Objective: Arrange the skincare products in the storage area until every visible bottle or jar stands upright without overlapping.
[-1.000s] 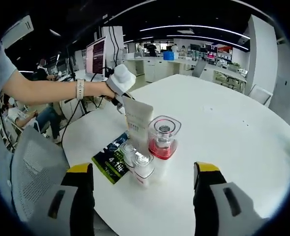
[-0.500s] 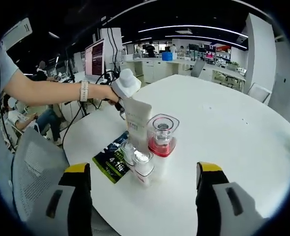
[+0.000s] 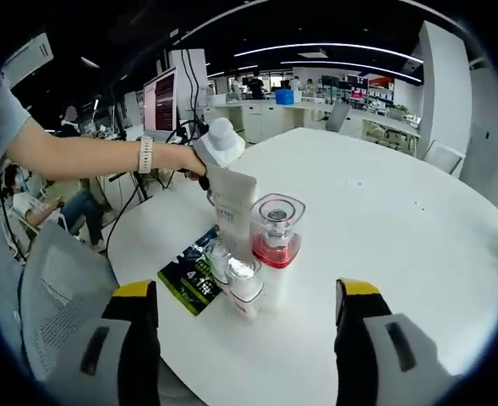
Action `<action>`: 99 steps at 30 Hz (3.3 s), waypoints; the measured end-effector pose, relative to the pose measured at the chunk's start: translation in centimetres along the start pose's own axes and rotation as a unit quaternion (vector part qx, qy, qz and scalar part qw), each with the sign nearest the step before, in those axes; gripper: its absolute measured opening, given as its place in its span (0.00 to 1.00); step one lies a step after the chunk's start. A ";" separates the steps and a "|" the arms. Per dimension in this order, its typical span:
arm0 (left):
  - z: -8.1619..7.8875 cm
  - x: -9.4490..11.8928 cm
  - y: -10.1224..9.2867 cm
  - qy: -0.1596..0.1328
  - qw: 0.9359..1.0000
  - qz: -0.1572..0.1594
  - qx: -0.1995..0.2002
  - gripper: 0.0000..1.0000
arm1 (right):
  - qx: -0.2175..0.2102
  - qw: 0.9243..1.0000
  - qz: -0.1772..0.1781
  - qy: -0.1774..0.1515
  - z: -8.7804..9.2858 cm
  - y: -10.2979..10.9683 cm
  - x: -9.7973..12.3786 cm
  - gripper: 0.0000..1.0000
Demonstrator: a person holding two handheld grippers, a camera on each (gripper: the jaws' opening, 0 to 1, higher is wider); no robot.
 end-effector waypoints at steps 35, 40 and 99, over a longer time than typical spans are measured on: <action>1.7 3.2 0.3 0.014 1.000 0.005 -0.015 0.37 | 0.011 1.000 0.007 -0.006 -0.3 -0.4 0.8 0.88; 2.6 4.3 0.0 0.016 0.999 0.006 -0.029 0.37 | 0.015 1.000 0.004 -0.005 -0.4 -0.1 0.8 0.89; 11.2 9.9 -7.3 0.051 0.943 0.123 -0.305 0.37 | 0.063 0.998 0.001 -0.017 -1.0 3.9 1.9 1.00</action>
Point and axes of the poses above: the point that each gripper's makers call its tool centre point, and the gripper's own axes: x roughly backward along the fingers, y roughly to its left, z roughly out of its underside, the point moved 7 cm from there along x, roughly backward along the fingers, and after that the axes turned 12 degrees about -z, right-handed, at the moved point
